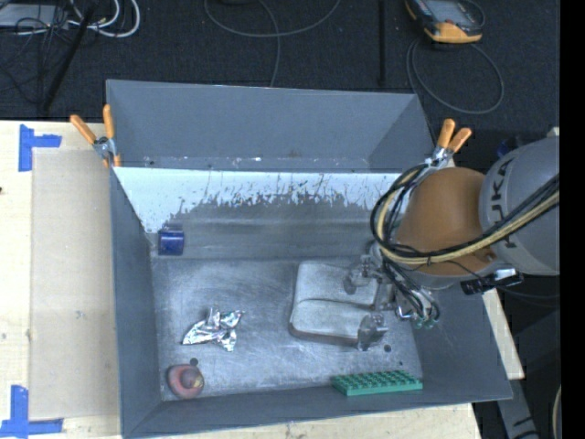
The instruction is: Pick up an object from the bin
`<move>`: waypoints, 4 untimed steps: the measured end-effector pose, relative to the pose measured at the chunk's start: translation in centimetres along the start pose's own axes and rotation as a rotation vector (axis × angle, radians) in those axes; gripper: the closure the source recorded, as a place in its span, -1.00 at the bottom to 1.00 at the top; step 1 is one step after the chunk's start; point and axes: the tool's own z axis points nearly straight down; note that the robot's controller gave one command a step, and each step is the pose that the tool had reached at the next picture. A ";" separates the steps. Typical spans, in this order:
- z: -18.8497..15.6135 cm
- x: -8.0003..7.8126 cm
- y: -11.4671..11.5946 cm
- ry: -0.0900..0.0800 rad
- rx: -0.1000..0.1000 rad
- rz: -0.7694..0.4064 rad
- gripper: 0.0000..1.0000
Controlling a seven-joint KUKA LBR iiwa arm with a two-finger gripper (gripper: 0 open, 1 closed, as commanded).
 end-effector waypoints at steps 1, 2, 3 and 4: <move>0.0 0.0 0.1 0.000 0.000 -0.022 -1.00; 0.1 0.0 0.1 -0.001 0.000 -0.050 -1.00; 0.1 0.0 0.2 -0.001 -0.001 -0.061 -1.00; -0.2 -0.5 0.6 -0.019 -0.006 -0.066 1.00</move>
Offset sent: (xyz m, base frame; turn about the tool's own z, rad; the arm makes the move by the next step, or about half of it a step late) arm -0.0056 0.0186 -0.0298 -0.0597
